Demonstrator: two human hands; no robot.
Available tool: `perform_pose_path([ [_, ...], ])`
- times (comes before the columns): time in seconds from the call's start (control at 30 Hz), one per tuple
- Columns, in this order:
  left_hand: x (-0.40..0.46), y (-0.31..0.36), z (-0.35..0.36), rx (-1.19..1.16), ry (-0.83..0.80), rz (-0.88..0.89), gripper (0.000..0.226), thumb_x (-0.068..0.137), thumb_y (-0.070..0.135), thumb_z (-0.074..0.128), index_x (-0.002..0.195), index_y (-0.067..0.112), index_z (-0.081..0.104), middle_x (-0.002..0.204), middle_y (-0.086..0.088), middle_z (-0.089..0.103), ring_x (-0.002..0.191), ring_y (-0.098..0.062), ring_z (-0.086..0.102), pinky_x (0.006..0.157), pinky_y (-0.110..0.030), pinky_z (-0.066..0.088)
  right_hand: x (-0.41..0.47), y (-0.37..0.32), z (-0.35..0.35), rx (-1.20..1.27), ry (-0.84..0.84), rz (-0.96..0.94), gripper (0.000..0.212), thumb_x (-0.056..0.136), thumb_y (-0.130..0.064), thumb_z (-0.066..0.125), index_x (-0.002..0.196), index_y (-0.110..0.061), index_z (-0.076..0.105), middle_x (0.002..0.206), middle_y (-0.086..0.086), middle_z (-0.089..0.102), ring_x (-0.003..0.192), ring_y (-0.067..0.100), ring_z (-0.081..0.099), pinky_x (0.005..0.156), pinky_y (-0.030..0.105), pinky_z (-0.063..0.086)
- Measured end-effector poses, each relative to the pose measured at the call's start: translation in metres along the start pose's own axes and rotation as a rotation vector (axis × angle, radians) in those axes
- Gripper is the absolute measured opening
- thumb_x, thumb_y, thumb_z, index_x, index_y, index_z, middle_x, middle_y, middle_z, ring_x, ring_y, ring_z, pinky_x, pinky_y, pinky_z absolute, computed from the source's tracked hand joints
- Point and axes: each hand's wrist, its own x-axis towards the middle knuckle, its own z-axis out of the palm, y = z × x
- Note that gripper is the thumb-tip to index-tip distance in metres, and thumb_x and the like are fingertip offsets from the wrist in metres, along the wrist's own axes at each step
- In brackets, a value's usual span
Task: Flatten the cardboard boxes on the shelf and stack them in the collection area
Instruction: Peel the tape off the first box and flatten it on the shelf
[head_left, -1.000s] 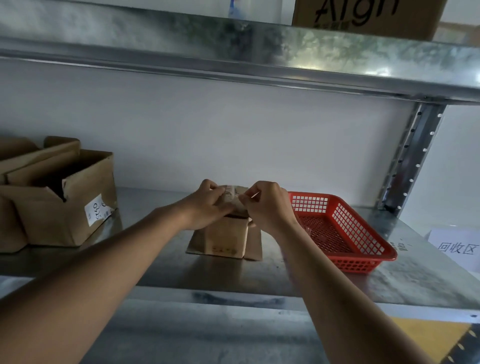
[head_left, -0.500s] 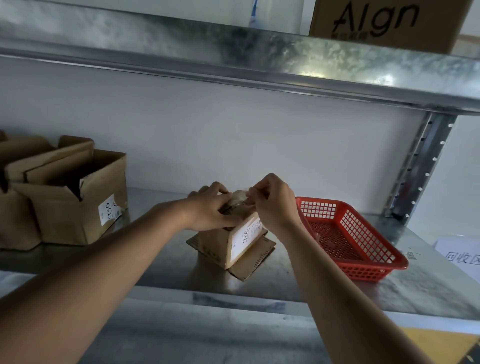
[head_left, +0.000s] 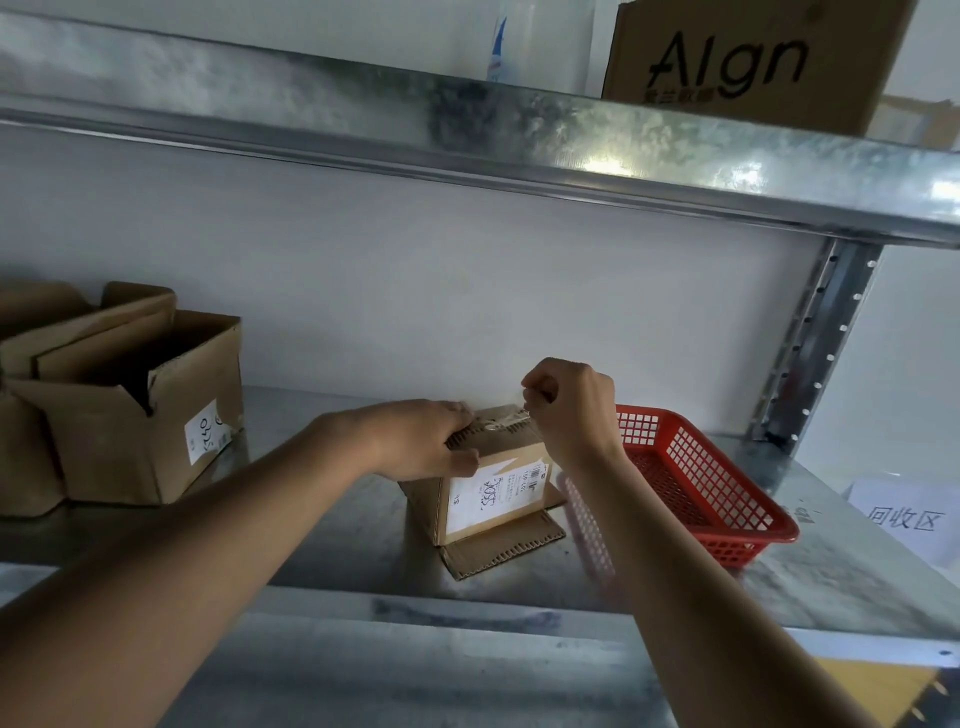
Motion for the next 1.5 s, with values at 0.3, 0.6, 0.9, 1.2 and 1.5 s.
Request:
perform_pose_path([
  [0.3, -0.002, 0.002, 0.007, -0.040, 0.028, 0.013, 0.065, 0.100, 0.056, 0.042, 0.159, 0.028, 0.034, 0.164, 0.005, 0.035, 0.135, -0.019, 0.049, 0.109, -0.037, 0.042, -0.003, -0.008, 0.008, -0.104, -0.279, -0.337, 0.029, 0.094, -0.006, 0.072, 0.117, -0.022, 0.077, 0.100, 0.003, 0.079, 0.089, 0.020, 0.075, 0.077, 0.038, 0.063],
  [0.6, -0.002, 0.002, 0.019, 0.031, 0.022, -0.020, 0.068, 0.109, 0.052, 0.027, 0.167, 0.021, 0.008, 0.174, 0.000, -0.001, 0.159, -0.016, -0.001, 0.123, -0.028, 0.005, 0.008, -0.001, 0.003, -0.001, -0.409, -0.110, 0.037, 0.093, -0.008, 0.074, 0.125, -0.027, 0.073, 0.114, -0.005, 0.076, 0.091, 0.008, 0.073, 0.079, 0.029, 0.062],
  [0.9, -0.008, -0.001, 0.025, 0.059, 0.049, 0.025, 0.081, 0.103, 0.069, 0.013, 0.166, 0.020, -0.002, 0.173, 0.002, -0.007, 0.157, -0.008, -0.011, 0.119, -0.020, -0.010, 0.014, -0.005, 0.009, -0.230, -0.451, -0.081, 0.015, 0.090, -0.008, 0.074, 0.093, -0.023, 0.077, 0.095, -0.004, 0.072, 0.089, 0.018, 0.068, 0.069, 0.028, 0.057],
  [1.2, -0.003, 0.001, 0.010, 0.042, -0.056, 0.006, 0.065, 0.110, 0.055, 0.024, 0.165, 0.034, -0.002, 0.173, 0.004, -0.003, 0.158, -0.009, -0.006, 0.126, -0.029, -0.007, 0.013, 0.021, -0.021, -0.184, -0.139, -0.006, 0.015, 0.090, -0.007, 0.072, 0.098, -0.017, 0.079, 0.098, 0.003, 0.078, 0.092, 0.023, 0.071, 0.080, 0.032, 0.056],
  [1.5, 0.000, 0.020, 0.004, 0.005, -0.031, -0.008, 0.060, 0.107, 0.049, 0.029, 0.164, 0.036, 0.017, 0.173, 0.001, 0.016, 0.156, -0.023, 0.021, 0.127, -0.040, 0.018, 0.007, 0.010, -0.010, -0.186, -0.488, -0.289, 0.033, 0.096, 0.000, 0.058, 0.107, -0.020, 0.081, 0.111, 0.000, 0.077, 0.101, 0.019, 0.069, 0.088, 0.039, 0.059],
])
